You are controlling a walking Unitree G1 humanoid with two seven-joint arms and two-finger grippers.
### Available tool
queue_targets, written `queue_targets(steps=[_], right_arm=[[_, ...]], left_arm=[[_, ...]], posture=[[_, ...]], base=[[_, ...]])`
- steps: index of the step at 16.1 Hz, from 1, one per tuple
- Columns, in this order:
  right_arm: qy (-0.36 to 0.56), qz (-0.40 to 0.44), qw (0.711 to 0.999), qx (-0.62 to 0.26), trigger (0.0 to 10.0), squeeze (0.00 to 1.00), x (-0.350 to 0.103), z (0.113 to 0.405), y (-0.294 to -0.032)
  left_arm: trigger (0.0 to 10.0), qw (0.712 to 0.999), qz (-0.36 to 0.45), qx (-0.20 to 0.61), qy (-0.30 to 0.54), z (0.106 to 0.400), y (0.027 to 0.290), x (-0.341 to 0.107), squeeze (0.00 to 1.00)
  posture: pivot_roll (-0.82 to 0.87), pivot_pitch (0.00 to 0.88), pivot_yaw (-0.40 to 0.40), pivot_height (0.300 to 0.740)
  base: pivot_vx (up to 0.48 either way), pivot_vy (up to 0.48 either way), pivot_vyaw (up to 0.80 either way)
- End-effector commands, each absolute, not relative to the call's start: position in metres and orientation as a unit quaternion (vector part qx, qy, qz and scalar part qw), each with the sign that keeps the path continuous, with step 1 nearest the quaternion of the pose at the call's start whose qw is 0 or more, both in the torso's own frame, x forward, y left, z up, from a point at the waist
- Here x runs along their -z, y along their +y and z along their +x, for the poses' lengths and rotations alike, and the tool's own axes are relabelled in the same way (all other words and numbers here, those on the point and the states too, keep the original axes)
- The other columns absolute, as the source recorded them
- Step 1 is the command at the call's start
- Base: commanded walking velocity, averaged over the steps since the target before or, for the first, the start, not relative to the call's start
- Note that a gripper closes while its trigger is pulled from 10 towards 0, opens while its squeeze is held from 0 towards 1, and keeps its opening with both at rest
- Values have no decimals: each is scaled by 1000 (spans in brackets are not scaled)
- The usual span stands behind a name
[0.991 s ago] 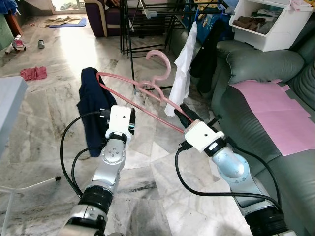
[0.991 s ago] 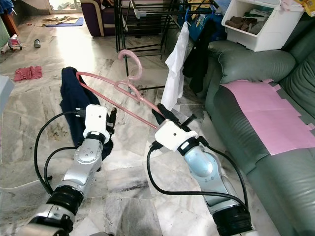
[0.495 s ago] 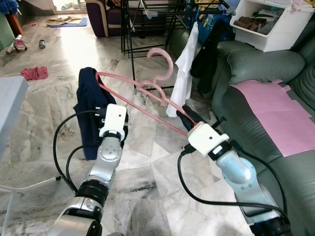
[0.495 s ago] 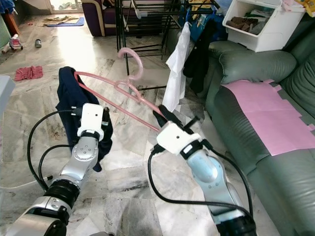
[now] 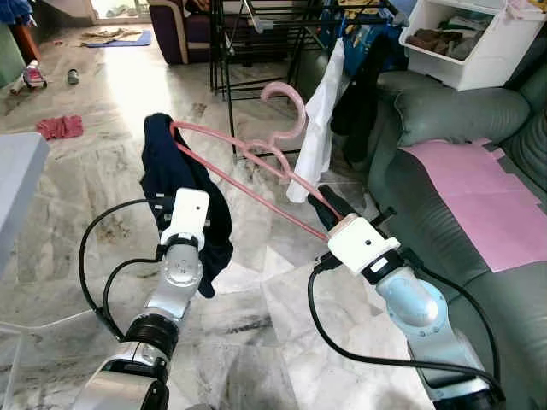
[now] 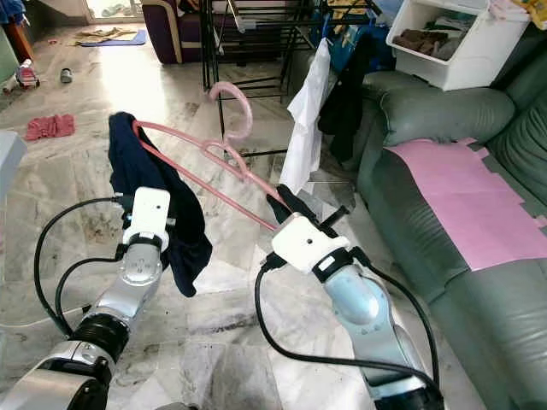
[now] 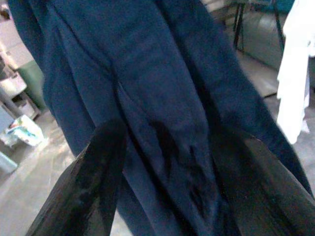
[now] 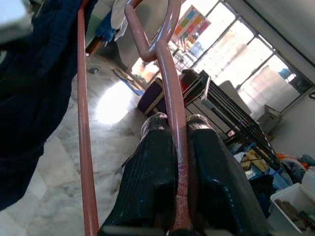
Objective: Hang hanger
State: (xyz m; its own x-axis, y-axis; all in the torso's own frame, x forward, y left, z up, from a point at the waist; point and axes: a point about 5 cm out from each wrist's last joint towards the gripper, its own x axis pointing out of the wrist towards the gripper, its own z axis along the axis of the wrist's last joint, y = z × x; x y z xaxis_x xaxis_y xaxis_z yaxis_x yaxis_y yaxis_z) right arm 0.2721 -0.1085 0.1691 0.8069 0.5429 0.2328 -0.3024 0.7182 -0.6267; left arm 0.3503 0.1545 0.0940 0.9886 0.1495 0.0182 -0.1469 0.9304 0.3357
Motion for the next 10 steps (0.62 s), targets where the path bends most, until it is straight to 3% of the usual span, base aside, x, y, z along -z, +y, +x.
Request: queue_targets(steps=[1,3,6,7,10], right_arm=[[-234,-279,902,-231,10000,0,-183,268,-107],[-234,-278,903,-231,10000,0,-185,266,-107],[-233,-272,902,-239,10000,0,-186,265,-104],[-232,-271,902,-242,10000,0,-186,264,-103],[-230,-268,904,-239,10000,0,-185,265,-102]], left_arm=[[9255,983,166,-82,2,352,156,-96,0],[10000,983,164,-87,4,354,159,-97,0],[10000,985,141,-98,-11,359,158,-107,0],[10000,986,123,-109,-25,362,160,-114,1000],[10000,984,116,-129,-43,364,167,-123,1000]], posture=[[-27,36,-52,740],[-30,35,-52,740],[-28,35,-54,740],[-29,35,-55,740],[-23,36,-54,740]], base=[[0,0,0],[0,0,0],[0,0,0],[0,0,0],[0,0,0]])
